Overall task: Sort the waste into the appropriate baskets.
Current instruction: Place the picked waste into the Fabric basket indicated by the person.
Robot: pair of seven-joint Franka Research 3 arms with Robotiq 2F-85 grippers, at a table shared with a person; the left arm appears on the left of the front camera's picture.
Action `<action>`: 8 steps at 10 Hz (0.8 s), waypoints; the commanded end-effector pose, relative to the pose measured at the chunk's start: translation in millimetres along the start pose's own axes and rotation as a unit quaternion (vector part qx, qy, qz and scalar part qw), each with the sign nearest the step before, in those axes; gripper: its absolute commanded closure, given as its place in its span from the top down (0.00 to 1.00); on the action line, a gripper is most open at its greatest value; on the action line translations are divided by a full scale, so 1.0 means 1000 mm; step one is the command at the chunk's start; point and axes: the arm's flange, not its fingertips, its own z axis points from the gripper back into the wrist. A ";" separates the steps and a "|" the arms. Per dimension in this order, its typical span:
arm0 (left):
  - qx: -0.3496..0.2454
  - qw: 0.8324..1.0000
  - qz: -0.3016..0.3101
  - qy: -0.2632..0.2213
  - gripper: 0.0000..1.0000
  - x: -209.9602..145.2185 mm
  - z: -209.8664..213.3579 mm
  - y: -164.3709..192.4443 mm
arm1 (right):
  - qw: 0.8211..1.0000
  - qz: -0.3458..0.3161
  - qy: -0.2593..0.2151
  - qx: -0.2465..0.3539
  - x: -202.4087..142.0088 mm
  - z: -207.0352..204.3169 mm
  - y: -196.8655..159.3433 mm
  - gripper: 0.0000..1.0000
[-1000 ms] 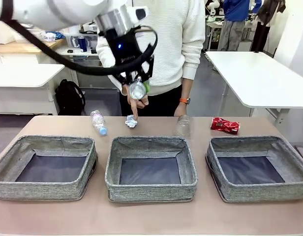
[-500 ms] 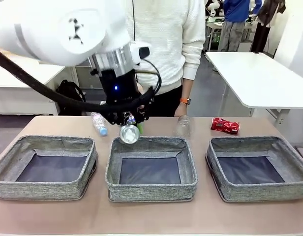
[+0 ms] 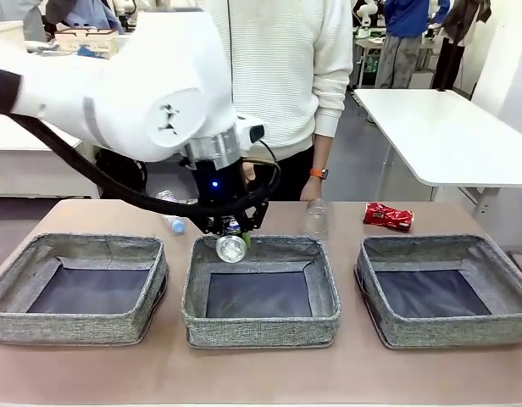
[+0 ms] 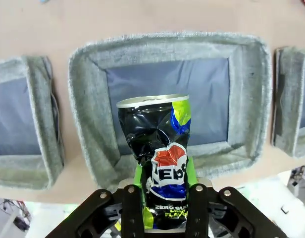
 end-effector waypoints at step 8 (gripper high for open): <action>0.001 1.000 0.002 -0.015 1.00 0.009 0.005 -0.002 | 1.000 0.013 -0.008 0.006 0.001 0.000 -0.001 1.00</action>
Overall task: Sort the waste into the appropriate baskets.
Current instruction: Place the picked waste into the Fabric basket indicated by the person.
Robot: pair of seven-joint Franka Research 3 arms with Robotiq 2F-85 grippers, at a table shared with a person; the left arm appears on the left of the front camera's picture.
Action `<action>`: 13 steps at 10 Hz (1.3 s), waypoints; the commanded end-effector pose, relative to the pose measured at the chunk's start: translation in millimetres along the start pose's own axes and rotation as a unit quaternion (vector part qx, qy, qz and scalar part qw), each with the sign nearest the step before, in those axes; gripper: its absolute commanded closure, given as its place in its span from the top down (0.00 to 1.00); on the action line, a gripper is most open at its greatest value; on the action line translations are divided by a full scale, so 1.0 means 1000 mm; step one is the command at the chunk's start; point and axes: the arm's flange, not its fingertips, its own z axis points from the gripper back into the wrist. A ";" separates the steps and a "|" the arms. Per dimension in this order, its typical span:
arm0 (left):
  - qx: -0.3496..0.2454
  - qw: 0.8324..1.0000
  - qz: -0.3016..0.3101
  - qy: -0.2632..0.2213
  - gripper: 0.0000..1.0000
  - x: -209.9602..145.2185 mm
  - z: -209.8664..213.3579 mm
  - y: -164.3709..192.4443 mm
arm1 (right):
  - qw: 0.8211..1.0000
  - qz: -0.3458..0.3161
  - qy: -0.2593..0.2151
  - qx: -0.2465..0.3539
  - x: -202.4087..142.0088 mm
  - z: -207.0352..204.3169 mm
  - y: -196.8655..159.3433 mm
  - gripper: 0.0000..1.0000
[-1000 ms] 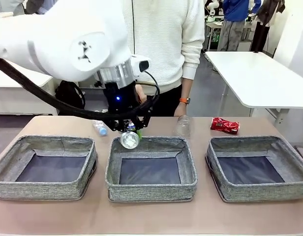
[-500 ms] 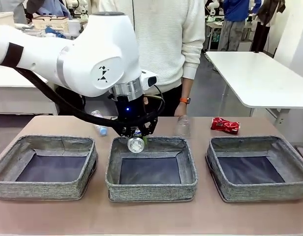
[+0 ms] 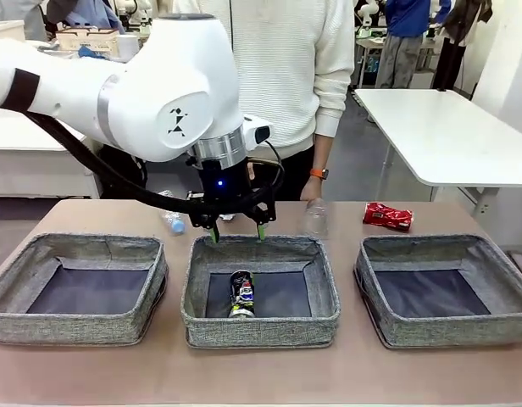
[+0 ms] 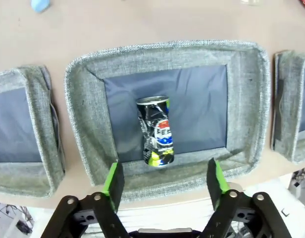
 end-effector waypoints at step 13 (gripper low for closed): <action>-0.440 0.884 0.158 -0.022 1.00 -0.002 0.143 0.436 | 1.000 0.013 -0.008 0.006 0.001 0.000 -0.001 1.00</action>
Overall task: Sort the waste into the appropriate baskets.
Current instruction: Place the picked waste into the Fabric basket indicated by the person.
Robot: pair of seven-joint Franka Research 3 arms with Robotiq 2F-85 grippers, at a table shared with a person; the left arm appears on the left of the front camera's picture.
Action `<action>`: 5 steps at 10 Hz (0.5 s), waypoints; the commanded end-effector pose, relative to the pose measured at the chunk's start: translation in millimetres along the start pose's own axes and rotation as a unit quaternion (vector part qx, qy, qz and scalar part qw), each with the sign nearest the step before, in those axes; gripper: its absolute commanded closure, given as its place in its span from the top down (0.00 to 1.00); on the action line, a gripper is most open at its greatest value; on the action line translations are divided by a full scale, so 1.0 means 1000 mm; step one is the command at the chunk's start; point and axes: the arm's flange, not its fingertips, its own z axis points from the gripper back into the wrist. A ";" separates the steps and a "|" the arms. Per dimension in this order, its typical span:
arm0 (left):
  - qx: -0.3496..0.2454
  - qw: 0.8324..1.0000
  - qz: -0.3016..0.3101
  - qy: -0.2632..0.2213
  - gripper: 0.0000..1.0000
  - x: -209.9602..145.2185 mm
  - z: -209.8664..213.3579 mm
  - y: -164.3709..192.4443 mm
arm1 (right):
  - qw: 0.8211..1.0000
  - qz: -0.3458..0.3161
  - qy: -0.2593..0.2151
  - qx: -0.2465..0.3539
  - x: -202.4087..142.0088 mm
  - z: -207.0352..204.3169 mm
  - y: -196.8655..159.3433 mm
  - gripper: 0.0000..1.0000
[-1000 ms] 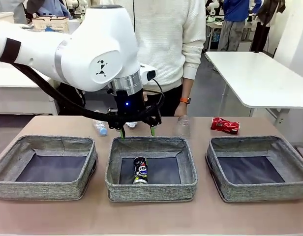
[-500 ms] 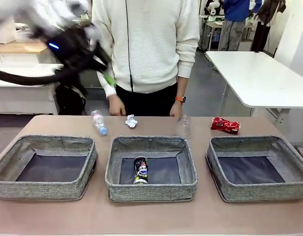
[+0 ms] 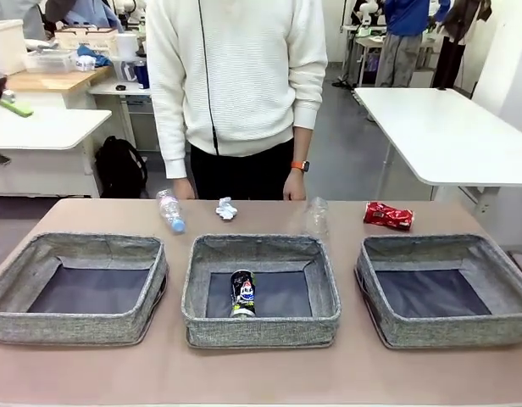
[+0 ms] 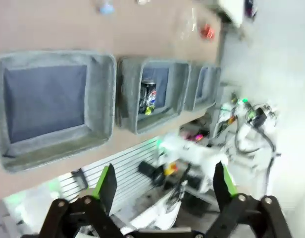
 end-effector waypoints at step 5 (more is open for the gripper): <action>-0.145 0.980 0.100 -0.089 1.00 -0.035 0.013 0.102 | 1.000 0.013 -0.009 0.007 0.002 -0.001 -0.001 1.00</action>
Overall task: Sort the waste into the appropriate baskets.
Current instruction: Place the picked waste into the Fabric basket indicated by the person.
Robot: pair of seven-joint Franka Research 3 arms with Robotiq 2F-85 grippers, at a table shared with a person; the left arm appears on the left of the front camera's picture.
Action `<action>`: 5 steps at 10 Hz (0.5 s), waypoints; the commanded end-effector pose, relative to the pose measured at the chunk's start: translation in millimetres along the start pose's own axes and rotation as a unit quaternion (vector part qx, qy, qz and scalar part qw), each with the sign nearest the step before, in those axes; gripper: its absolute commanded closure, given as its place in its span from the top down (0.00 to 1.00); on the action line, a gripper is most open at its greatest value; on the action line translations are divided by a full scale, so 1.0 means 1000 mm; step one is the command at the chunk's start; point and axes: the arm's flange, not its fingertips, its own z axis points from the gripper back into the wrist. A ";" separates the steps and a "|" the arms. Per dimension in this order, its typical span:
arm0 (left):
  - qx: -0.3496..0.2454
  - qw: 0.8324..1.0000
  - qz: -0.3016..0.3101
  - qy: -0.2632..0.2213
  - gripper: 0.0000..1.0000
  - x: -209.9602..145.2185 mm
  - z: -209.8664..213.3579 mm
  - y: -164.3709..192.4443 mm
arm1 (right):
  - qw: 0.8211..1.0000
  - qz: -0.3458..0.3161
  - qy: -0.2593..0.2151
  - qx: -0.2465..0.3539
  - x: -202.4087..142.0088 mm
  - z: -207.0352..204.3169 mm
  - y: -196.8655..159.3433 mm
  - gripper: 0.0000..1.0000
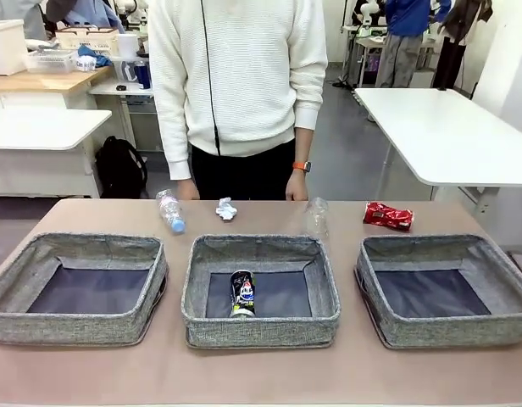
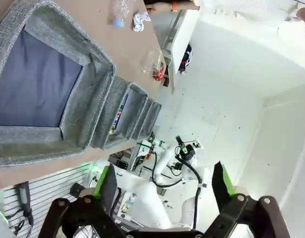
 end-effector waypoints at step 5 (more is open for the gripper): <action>0.037 0.998 -0.052 0.005 1.00 0.006 -0.006 -0.042 | 1.000 0.013 -0.009 0.007 0.002 0.000 -0.001 1.00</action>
